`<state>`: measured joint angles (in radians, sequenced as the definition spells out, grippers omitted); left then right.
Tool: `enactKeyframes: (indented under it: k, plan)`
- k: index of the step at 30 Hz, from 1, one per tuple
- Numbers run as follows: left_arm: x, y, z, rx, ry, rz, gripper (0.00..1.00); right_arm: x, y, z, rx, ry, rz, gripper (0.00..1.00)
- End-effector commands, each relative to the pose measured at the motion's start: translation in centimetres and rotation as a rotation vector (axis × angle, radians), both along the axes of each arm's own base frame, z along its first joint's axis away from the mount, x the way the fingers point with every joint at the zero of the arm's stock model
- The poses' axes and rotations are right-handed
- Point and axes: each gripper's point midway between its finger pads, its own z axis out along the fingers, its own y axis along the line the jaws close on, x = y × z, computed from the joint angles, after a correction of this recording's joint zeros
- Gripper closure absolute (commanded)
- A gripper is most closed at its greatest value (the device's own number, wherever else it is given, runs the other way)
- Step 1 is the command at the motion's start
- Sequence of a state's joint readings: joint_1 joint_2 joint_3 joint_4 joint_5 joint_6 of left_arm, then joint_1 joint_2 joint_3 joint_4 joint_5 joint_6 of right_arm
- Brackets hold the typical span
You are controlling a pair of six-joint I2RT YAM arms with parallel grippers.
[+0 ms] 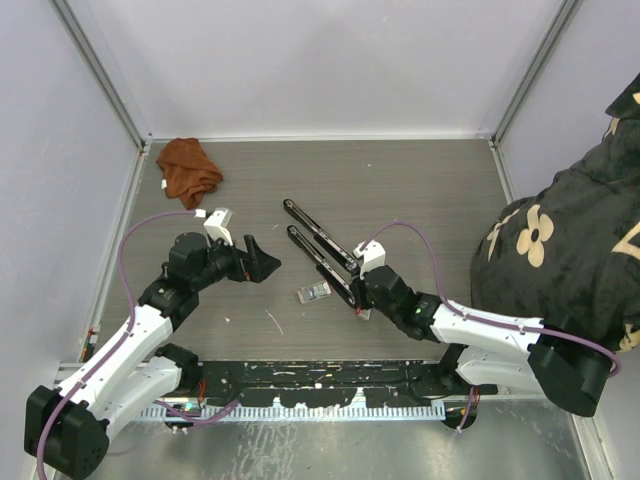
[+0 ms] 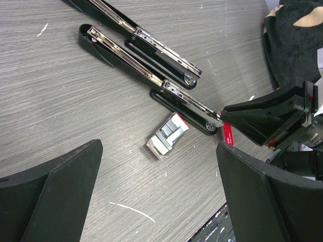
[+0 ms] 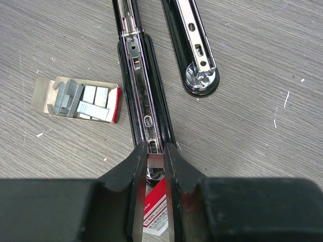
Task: Load the staples into the stapler
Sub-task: Install the staple into the stapler.
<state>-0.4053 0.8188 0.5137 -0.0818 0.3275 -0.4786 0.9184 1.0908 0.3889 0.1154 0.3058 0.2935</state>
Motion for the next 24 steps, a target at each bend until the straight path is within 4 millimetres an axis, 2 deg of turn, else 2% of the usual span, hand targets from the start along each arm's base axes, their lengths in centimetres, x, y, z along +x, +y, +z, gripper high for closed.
enactKeyframes:
  k: [1, 24]
  plan:
    - [0.27, -0.03, 0.98, -0.005, -0.045, -0.007, 0.02, 0.59, 0.62, 1.47, 0.052, -0.059, -0.006, 0.77]
    - [0.12, -0.09, 1.22, -0.01, -0.051, -0.014, 0.02, -0.11, 0.5, 0.91, 0.005, -0.122, -0.015, 0.76]
